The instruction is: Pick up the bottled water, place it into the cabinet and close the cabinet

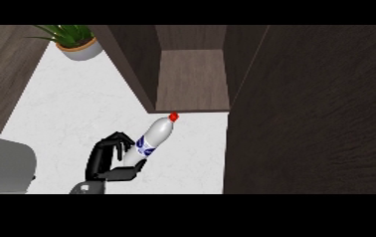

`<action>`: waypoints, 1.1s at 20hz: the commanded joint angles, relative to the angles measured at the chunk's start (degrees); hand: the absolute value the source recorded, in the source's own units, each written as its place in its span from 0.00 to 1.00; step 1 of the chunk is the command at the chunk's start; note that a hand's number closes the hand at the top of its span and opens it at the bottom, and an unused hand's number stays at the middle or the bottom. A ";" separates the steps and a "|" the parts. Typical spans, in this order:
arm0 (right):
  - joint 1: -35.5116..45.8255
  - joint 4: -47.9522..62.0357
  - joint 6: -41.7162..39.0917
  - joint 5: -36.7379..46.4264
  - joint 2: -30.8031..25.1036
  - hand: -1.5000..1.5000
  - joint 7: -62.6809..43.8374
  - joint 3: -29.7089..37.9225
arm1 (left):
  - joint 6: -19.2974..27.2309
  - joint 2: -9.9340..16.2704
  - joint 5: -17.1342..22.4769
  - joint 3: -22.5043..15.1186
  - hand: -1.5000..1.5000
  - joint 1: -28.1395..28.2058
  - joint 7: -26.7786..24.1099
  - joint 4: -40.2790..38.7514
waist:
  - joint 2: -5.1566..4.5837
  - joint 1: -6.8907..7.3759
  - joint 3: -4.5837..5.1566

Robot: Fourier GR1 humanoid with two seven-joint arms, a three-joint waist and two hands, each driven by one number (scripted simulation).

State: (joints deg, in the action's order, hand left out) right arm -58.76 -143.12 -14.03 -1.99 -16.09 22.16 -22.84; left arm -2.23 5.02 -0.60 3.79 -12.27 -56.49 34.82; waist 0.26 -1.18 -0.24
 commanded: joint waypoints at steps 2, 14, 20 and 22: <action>-0.25 -7.88 0.80 -1.97 -0.95 0.00 -4.86 0.01 | 0.10 -4.07 -1.37 -3.36 1.00 -2.11 4.99 2.68 | -0.18 0.73 0.25; 0.75 -8.17 1.16 -3.88 -1.98 0.00 -5.60 1.38 | 14.31 -5.01 13.53 -22.48 1.00 -4.35 22.70 19.92 | -0.14 0.54 0.26; -3.45 -6.06 -0.43 -3.99 -2.92 0.00 1.46 3.48 | 22.25 -5.02 19.08 -27.56 1.00 -12.91 31.41 21.54 | -0.06 -0.51 0.25; -1.42 -7.16 -0.12 -6.86 -3.22 0.00 -0.76 6.33 | 23.79 -5.02 21.43 -28.68 1.00 -15.69 32.19 19.14 | -0.33 -0.37 0.27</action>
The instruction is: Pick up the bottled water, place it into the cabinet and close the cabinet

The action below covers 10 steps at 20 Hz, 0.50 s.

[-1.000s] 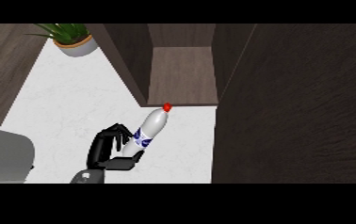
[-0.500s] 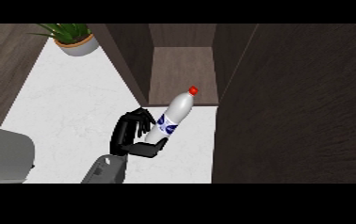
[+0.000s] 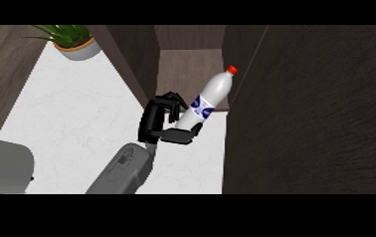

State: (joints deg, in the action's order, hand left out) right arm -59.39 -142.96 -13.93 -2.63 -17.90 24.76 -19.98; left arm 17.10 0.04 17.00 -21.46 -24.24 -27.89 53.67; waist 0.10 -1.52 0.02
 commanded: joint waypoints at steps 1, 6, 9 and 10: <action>-3.15 -5.72 -2.22 -5.31 -2.49 0.00 -0.13 3.40 | 5.26 -0.03 4.10 -2.41 1.00 -7.30 4.30 -1.82 | -0.09 -0.65 -0.01; -2.41 -5.71 -1.70 -5.67 -1.54 0.00 -0.21 4.01 | 10.30 -0.03 6.43 -1.24 1.00 -17.79 7.42 -9.60 | -0.45 -1.23 0.01; -4.18 -4.22 -3.79 -7.13 -2.15 0.00 2.93 5.36 | 9.70 -0.03 9.60 -1.60 1.00 -19.68 5.28 -14.64 | -0.53 -1.73 0.01; -4.02 -1.68 -3.58 -5.03 -1.21 0.00 4.75 5.22 | 10.60 -0.03 10.35 -1.09 1.00 -22.21 8.38 -13.36 | -0.29 -1.31 -0.01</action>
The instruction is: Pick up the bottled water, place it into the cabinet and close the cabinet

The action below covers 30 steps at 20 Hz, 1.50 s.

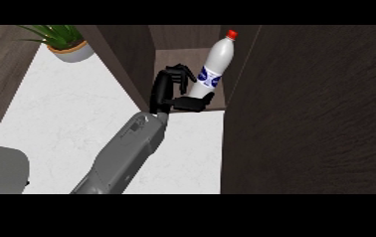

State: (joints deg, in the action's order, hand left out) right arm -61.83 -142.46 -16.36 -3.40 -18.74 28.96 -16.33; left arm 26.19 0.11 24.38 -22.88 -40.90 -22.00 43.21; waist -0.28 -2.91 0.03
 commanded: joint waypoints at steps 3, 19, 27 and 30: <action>1.09 -2.46 -1.48 -5.54 -0.46 0.00 -1.94 1.32 | 0.20 -0.11 6.54 3.35 1.00 -8.63 0.07 -9.32 | -0.51 -0.30 0.02; -0.51 -1.97 -4.00 -6.58 -0.07 0.00 1.53 4.57 | 21.20 -0.09 -4.15 3.38 0.00 -22.03 -0.20 -33.26 | -1.39 -1.97 0.01; -0.37 -2.11 -5.78 -4.52 -0.66 0.00 0.78 2.48 | 15.11 1.05 -0.71 8.67 0.00 -23.37 -9.70 -28.73 | -1.47 -1.34 0.17; -0.86 -1.67 -6.38 -5.78 -0.95 0.00 2.65 4.97 | 11.19 0.35 3.59 13.52 1.00 -22.91 -15.12 -23.38 | -0.93 -1.04 0.16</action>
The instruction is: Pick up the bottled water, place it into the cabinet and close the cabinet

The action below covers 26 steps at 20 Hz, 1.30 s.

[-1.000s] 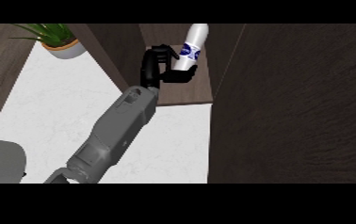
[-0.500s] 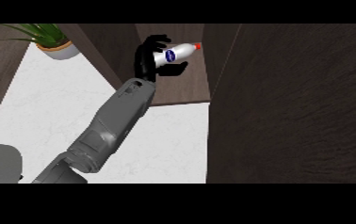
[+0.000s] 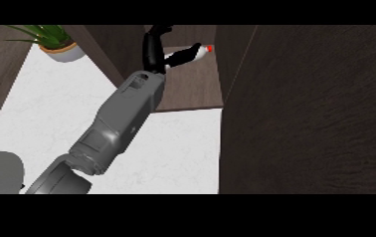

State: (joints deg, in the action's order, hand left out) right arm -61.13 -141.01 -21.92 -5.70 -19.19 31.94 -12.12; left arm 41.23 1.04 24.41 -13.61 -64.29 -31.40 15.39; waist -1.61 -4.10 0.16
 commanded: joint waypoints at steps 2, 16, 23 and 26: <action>-1.51 -3.34 -0.74 -2.38 -0.17 0.00 -0.93 -0.57 | -10.51 -0.99 4.73 4.15 1.00 1.49 -7.79 6.54 | 0.54 0.24 0.03; -1.34 -8.89 1.38 -1.13 0.52 0.00 -6.90 -2.37 | -22.31 -1.03 15.62 -7.84 1.00 10.71 -4.12 18.89 | 1.77 2.17 -0.05; -3.80 -10.03 1.49 0.25 0.36 0.00 -5.68 -4.29 | -26.84 -1.04 21.41 -18.59 0.00 24.61 -3.82 34.29 | 2.26 3.07 -0.07; -3.36 -8.37 3.47 3.35 2.00 0.00 -5.24 -6.37 | -29.05 -1.04 21.17 -21.96 0.00 32.12 -2.38 41.27 | 2.46 4.67 -0.07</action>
State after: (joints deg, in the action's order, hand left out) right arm -62.68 -142.90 -19.92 -4.11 -17.45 28.75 -18.40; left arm 14.54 0.00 44.92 -31.24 -40.42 -34.69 48.65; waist 0.59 -0.83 0.12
